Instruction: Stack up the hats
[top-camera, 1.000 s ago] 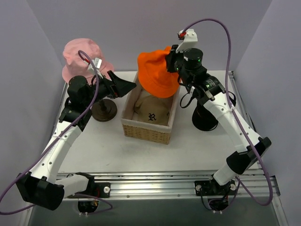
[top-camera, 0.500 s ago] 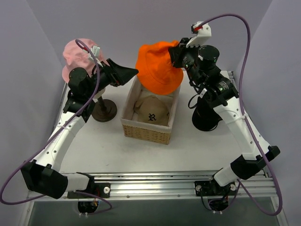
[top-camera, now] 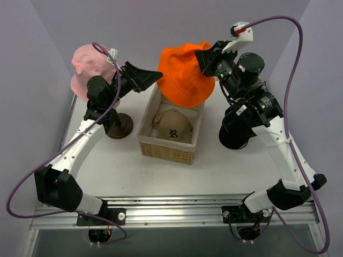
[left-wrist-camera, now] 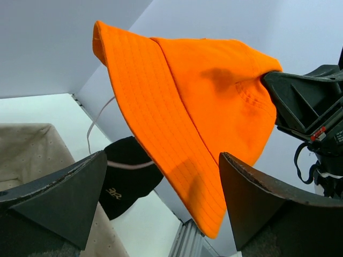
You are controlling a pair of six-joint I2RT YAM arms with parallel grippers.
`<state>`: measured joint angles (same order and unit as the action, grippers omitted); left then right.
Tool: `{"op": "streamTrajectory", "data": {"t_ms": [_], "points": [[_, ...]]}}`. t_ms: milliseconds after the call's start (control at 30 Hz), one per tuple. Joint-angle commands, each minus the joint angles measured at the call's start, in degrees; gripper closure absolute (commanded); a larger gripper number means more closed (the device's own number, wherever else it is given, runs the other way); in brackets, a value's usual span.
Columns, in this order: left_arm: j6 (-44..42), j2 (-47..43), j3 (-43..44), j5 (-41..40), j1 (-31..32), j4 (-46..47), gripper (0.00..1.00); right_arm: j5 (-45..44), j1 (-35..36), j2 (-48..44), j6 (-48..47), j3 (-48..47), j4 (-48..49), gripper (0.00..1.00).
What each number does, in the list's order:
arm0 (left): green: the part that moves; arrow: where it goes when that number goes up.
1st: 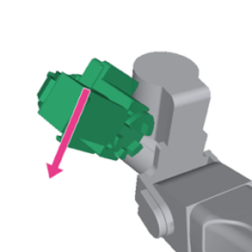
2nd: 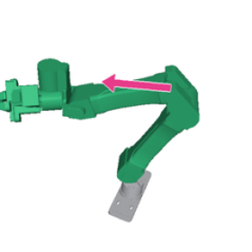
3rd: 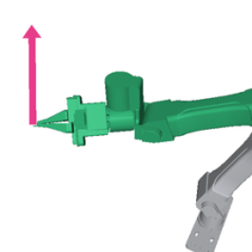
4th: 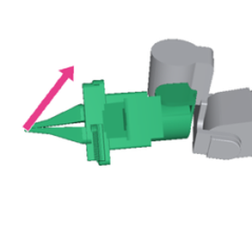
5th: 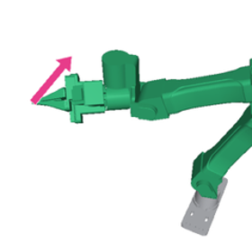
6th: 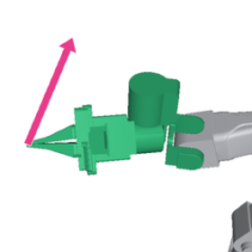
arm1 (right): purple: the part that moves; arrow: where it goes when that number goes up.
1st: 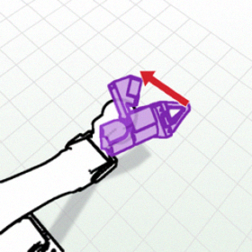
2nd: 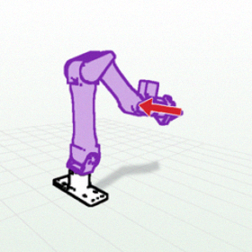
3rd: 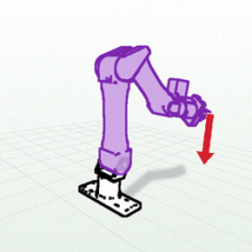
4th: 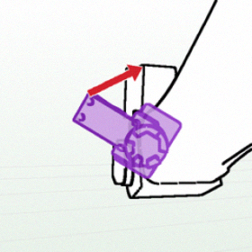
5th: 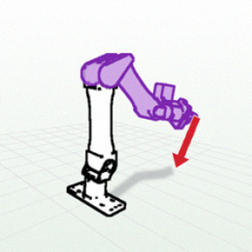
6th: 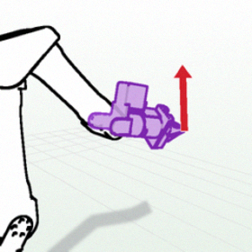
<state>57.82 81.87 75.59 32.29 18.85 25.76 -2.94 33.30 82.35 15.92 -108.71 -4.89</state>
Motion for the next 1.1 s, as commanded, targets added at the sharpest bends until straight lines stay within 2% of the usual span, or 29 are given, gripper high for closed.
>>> {"op": "streamTrajectory", "data": {"t_ms": [0,133,167,233,367,400,467,500,533,767,933,1067], "points": [[4.05,1.72,1.57,1.37,0.75,8.25,0.06,1.44,-0.43,-2.28,1.13,-1.51,4.27,1.0],[5.63,3.38,3.51,1.63,1.19,9.92,0.05,1.45,-0.51,-1.75,1.83,-1.16,6.2,1.0],[6.33,3.48,3.51,1.89,1.1,10.88,0.0,1.53,-0.52,-1.58,2.09,-1.24,6.38,1.0],[7.56,3.39,3.25,1.81,0.58,12.73,0.1,1.71,-0.51,-1.05,2.09,-1.77,6.2,1.0],[6.78,3.65,6.49,2.16,-0.65,9.93,0.35,2.06,-0.43,-0.08,2.01,-2.39,6.55,1.0],[6.86,3.74,8.06,2.42,-1.09,9.49,0.55,2.32,-0.51,0.27,2.01,-2.74,6.73,1.0],[7.48,4.35,9.74,2.95,-2.41,8.09,0.77,4.76,-0.52,1.85,2.09,-3.88,7.95,1.0],[7.57,4.53,11.49,3.21,-2.94,7.3,0.92,5.39,-0.43,2.55,2.09,-4.49,8.57,1.0],[7.83,5.05,12.46,3.82,-3.55,5.81,0.97,6.18,-0.51,4.38,1.83,-6.59,9.01,1.0],[12.39,5.94,16.43,7.25,-12.16,4.65,0.98,12.77,0.01,15.82,2.18,-21.43,10.24,1.0],[13.54,3.66,16.26,9.19,-19.71,3.07,0.98,14.37,2.12,22.58,2.01,-26.19,14.55,1.0],[13.98,2.25,15.55,10.86,-24.21,2.37,0.98,12.7,6.85,26.11,-1.33,-28.76,17.97,1.0]]}}
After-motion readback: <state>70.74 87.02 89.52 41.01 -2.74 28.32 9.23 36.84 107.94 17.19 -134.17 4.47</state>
